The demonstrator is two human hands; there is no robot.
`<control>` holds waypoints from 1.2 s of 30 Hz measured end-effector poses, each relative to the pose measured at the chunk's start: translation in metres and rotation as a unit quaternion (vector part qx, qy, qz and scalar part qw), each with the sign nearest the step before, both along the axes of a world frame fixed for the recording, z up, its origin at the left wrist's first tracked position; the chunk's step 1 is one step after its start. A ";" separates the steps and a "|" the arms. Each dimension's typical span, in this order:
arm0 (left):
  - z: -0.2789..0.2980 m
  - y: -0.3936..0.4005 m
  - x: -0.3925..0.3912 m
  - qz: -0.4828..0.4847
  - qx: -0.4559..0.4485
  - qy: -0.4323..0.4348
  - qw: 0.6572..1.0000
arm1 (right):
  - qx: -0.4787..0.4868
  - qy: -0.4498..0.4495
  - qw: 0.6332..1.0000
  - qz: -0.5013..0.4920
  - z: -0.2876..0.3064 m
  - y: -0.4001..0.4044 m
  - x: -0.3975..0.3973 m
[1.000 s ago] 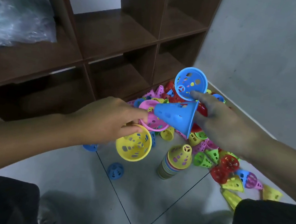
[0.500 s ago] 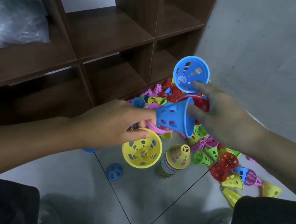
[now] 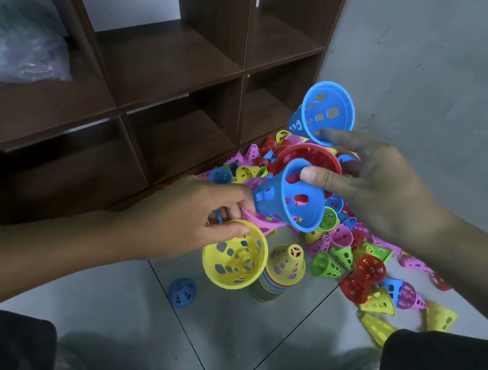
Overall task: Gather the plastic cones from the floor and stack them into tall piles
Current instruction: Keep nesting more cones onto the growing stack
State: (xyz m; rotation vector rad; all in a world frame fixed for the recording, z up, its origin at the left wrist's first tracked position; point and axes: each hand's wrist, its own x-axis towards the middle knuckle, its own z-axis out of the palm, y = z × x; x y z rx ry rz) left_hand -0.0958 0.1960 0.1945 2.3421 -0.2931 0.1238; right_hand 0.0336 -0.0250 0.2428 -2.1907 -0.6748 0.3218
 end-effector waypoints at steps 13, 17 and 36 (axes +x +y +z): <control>-0.004 -0.008 -0.003 -0.009 -0.005 0.037 0.999 | 0.131 0.076 0.988 -0.013 -0.010 -0.005 -0.009; -0.007 -0.013 -0.006 -0.018 -0.008 0.037 0.999 | 0.163 0.101 0.979 -0.063 -0.021 0.000 -0.015; -0.021 -0.017 -0.005 -0.021 -0.052 0.069 0.996 | 0.206 0.119 0.951 -0.199 -0.043 0.013 -0.014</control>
